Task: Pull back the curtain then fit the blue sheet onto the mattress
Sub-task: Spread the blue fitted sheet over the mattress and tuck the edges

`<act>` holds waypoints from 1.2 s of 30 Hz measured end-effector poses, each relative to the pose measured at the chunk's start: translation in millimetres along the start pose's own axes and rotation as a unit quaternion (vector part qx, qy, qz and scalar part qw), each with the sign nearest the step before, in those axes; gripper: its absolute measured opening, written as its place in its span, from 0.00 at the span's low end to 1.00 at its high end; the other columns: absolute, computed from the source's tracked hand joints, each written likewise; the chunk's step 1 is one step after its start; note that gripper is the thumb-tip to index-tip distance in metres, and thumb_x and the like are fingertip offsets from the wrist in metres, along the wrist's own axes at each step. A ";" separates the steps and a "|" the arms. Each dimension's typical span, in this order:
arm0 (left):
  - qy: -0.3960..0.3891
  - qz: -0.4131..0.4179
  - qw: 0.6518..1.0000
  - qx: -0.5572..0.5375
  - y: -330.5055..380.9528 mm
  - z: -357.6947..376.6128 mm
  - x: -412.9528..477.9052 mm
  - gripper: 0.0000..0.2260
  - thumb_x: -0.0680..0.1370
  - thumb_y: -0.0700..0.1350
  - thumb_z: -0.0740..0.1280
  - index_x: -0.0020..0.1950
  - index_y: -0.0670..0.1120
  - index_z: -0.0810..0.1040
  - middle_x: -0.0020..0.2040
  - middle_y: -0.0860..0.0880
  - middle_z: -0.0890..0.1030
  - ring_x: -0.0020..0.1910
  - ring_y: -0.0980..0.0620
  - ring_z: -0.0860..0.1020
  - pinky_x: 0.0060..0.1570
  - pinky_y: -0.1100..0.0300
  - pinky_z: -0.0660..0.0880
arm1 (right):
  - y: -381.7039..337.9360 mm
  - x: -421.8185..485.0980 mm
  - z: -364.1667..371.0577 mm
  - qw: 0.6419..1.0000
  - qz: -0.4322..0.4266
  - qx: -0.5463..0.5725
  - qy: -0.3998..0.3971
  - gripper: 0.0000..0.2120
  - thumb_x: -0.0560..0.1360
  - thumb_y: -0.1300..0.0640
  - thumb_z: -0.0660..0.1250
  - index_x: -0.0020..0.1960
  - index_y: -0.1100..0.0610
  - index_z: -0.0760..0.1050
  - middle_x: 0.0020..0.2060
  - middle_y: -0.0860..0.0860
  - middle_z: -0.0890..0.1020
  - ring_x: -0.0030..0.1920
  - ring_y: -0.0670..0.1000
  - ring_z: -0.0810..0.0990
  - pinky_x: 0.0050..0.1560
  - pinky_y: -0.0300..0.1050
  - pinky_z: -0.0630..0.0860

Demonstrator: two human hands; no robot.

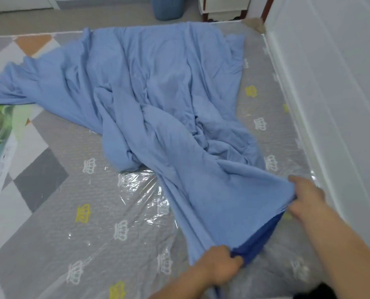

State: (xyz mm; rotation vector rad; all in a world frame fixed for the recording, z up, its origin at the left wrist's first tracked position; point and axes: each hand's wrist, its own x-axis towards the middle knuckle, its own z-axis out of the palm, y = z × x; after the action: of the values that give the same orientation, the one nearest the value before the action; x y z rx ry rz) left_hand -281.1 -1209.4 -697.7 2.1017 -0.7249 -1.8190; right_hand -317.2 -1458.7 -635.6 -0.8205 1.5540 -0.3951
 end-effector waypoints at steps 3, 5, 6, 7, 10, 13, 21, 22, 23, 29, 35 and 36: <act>-0.062 0.105 0.989 -0.082 80.5 41.6 -30.5 0.23 0.73 0.60 0.58 0.51 0.42 0.78 0.51 0.36 0.81 0.52 0.42 0.80 0.47 0.53 0.73 | -63.9 -35.9 -36.9 0.981 -0.193 0.003 0.025 0.09 0.76 0.64 0.68 0.51 0.51 0.76 0.27 0.45 0.79 0.27 0.41 0.76 0.38 0.38 0.74; -0.084 0.145 0.976 -0.136 118.6 63.4 -46.8 0.19 0.72 0.58 0.62 0.50 0.44 0.79 0.46 0.41 0.81 0.46 0.48 0.80 0.46 0.56 0.73 | -86.9 -55.5 -70.6 0.960 -0.264 0.059 0.067 0.06 0.72 0.60 0.71 0.44 0.50 0.77 0.35 0.49 0.79 0.33 0.46 0.76 0.39 0.44 0.74; -0.077 0.155 0.971 -0.163 127.3 68.1 -46.7 0.17 0.71 0.57 0.63 0.49 0.45 0.80 0.44 0.43 0.80 0.45 0.50 0.79 0.45 0.57 0.72 | -90.0 -58.9 -80.4 0.956 -0.276 0.067 0.072 0.05 0.72 0.57 0.72 0.45 0.50 0.77 0.36 0.49 0.79 0.34 0.47 0.76 0.39 0.44 0.74; -0.065 0.155 0.969 -0.180 132.1 70.9 -43.8 0.16 0.71 0.55 0.64 0.49 0.45 0.80 0.43 0.44 0.80 0.44 0.50 0.78 0.44 0.58 0.71 | -87.4 -62.0 -90.0 0.959 -0.271 0.054 0.070 0.04 0.74 0.54 0.70 0.47 0.50 0.77 0.38 0.49 0.79 0.34 0.46 0.77 0.38 0.44 0.74; -0.001 0.095 0.941 -0.326 120.6 77.0 -29.9 0.10 0.77 0.45 0.65 0.51 0.40 0.82 0.40 0.43 0.80 0.40 0.51 0.77 0.39 0.57 0.72 | -33.8 -61.9 -123.3 0.992 -0.124 -0.019 -0.013 0.14 0.78 0.42 0.62 0.46 0.51 0.78 0.37 0.50 0.80 0.30 0.46 0.79 0.33 0.41 0.72; -0.002 0.008 0.804 -0.594 99.4 68.9 -22.1 0.10 0.81 0.39 0.62 0.57 0.39 0.80 0.53 0.38 0.83 0.50 0.44 0.80 0.57 0.49 0.76 | 69.4 -58.8 -141.0 0.978 0.052 -0.082 -0.183 0.22 0.78 0.35 0.61 0.55 0.51 0.83 0.49 0.57 0.86 0.46 0.55 0.85 0.47 0.50 0.80; -0.023 0.043 0.840 -0.540 53.4 60.0 11.8 0.17 0.75 0.26 0.55 0.55 0.37 0.79 0.45 0.42 0.84 0.44 0.47 0.82 0.46 0.59 0.80 | 202.2 -52.8 -94.8 0.968 0.089 -0.122 -0.201 0.11 0.78 0.55 0.69 0.57 0.60 0.82 0.51 0.58 0.86 0.53 0.55 0.85 0.54 0.49 0.81; 0.040 0.042 0.872 -0.485 44.2 55.7 17.5 0.15 0.76 0.28 0.58 0.53 0.40 0.79 0.44 0.44 0.84 0.44 0.47 0.82 0.46 0.60 0.79 | 198.8 -47.3 -94.8 0.972 0.098 -0.121 -0.176 0.12 0.79 0.55 0.69 0.58 0.61 0.81 0.50 0.59 0.86 0.53 0.57 0.85 0.57 0.54 0.80; 0.113 0.050 0.907 -0.403 32.0 48.2 21.9 0.13 0.76 0.30 0.61 0.53 0.43 0.79 0.45 0.45 0.83 0.47 0.47 0.81 0.48 0.61 0.78 | 189.7 -42.7 -97.6 0.977 0.106 -0.110 -0.149 0.13 0.79 0.56 0.69 0.59 0.63 0.80 0.49 0.60 0.86 0.51 0.58 0.85 0.56 0.55 0.81; 0.184 0.132 0.926 0.303 -31.5 21.6 41.7 0.37 0.69 0.62 0.64 0.77 0.56 0.63 0.76 0.50 0.65 0.76 0.48 0.63 0.75 0.49 0.57 | 70.1 -26.0 -154.8 0.970 0.152 0.019 -0.191 0.16 0.77 0.52 0.66 0.56 0.64 0.81 0.49 0.63 0.85 0.44 0.60 0.86 0.41 0.50 0.83; 0.463 0.268 0.769 0.350 17.5 7.5 78.6 0.34 0.69 0.61 0.72 0.69 0.48 0.68 0.65 0.45 0.72 0.66 0.41 0.73 0.69 0.41 0.64 | -3.0 -34.6 -211.2 0.944 0.100 0.181 -0.259 0.23 0.78 0.45 0.63 0.60 0.62 0.83 0.56 0.60 0.84 0.58 0.59 0.83 0.53 0.54 0.82; 0.511 0.302 0.736 0.324 29.6 8.9 83.4 0.31 0.70 0.60 0.73 0.67 0.48 0.69 0.64 0.44 0.72 0.64 0.40 0.73 0.67 0.40 0.65 | -8.9 -36.8 -216.3 0.935 0.095 0.204 -0.274 0.23 0.78 0.45 0.62 0.60 0.63 0.82 0.57 0.60 0.83 0.59 0.59 0.83 0.54 0.54 0.81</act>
State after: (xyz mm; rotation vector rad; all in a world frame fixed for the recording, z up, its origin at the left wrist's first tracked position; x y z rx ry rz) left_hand -288.3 -1277.4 -754.5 2.3236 -1.5200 0.0849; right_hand -524.0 -1484.9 -566.6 -0.4001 0.9685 -0.2981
